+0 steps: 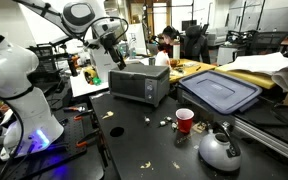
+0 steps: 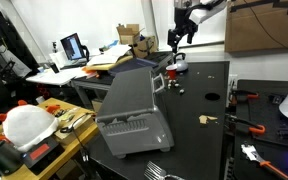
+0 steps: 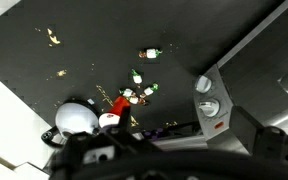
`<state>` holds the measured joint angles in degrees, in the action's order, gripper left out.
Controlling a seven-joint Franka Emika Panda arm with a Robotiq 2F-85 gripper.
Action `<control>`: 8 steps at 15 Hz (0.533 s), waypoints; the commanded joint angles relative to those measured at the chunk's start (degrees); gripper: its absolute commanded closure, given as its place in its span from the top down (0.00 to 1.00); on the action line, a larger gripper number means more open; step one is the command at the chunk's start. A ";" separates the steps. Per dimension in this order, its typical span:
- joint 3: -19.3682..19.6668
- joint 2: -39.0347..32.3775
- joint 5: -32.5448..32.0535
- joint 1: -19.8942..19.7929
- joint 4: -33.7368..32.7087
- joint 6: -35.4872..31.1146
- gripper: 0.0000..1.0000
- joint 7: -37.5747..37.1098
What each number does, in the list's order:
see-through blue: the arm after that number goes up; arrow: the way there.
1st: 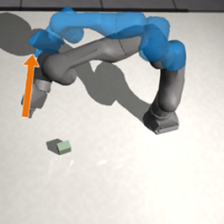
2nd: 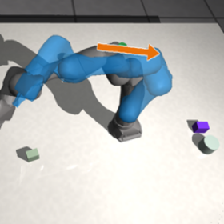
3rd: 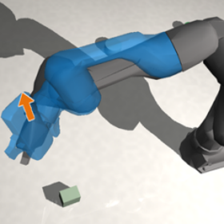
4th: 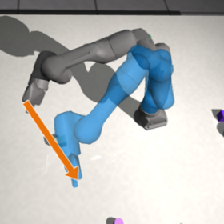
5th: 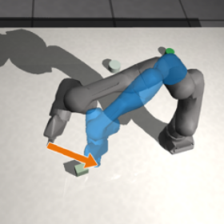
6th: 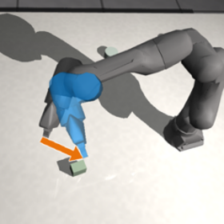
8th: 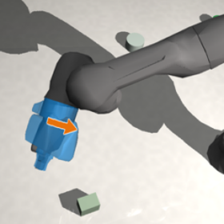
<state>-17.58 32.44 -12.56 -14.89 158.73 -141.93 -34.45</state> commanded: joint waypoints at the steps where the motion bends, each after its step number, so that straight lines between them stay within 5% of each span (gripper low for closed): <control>1: -1.03 -4.94 -6.15 -4.17 -0.83 -1.19 1.00 -7.19; 8: 2.24 -14.71 -12.77 -4.48 -3.34 2.38 1.00 -16.60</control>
<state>-16.85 22.51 -23.42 -20.22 158.02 -141.58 -46.71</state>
